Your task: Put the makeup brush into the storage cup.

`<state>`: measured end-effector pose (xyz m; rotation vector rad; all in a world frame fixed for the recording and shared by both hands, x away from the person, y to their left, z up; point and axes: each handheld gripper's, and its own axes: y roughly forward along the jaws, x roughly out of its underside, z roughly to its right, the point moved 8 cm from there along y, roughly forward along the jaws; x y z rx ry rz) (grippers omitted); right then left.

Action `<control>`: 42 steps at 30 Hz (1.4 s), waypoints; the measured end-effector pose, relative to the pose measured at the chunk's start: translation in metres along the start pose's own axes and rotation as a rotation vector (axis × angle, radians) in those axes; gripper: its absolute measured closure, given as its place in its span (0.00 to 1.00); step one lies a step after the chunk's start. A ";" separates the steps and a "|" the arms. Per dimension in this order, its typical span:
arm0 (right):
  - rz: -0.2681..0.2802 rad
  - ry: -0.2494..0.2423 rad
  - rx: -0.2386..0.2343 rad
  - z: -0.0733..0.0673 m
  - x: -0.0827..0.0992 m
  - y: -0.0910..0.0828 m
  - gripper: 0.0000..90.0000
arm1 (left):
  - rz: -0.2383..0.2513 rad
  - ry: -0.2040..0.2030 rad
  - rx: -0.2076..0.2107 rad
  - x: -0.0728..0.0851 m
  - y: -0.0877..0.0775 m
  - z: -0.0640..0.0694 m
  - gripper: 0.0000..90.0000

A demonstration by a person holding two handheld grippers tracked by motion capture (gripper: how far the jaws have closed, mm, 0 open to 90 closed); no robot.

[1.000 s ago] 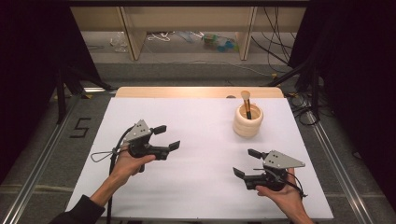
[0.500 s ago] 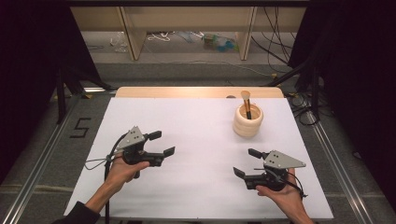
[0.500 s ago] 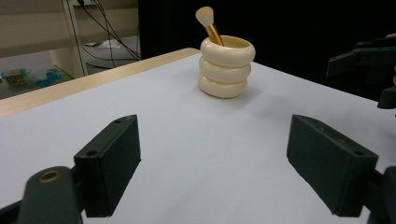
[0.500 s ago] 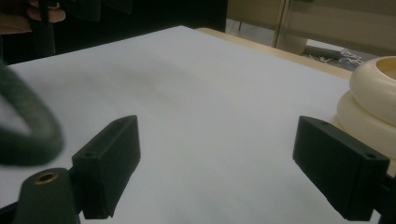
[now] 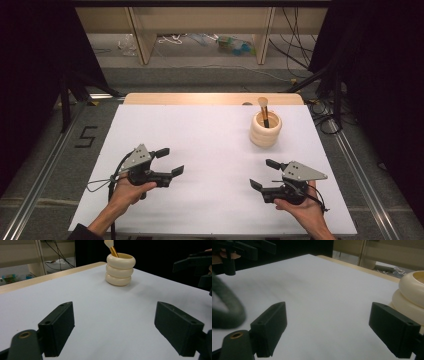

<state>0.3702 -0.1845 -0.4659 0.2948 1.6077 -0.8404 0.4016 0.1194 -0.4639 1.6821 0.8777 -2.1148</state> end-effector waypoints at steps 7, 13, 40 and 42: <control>-0.023 -0.001 0.003 0.000 0.001 -0.001 0.18 | 0.012 -0.010 -0.012 0.003 -0.007 0.001 0.18; -0.014 0.000 0.007 0.000 0.001 -0.001 0.18 | 0.014 -0.017 -0.012 0.006 -0.012 0.003 0.18; -0.024 0.007 -0.001 -0.001 0.002 -0.001 0.18 | 0.004 -0.028 -0.007 0.008 -0.015 0.003 0.18; -0.012 0.008 -0.003 -0.001 0.001 0.000 0.18 | 0.003 -0.027 -0.006 0.009 -0.015 0.003 0.18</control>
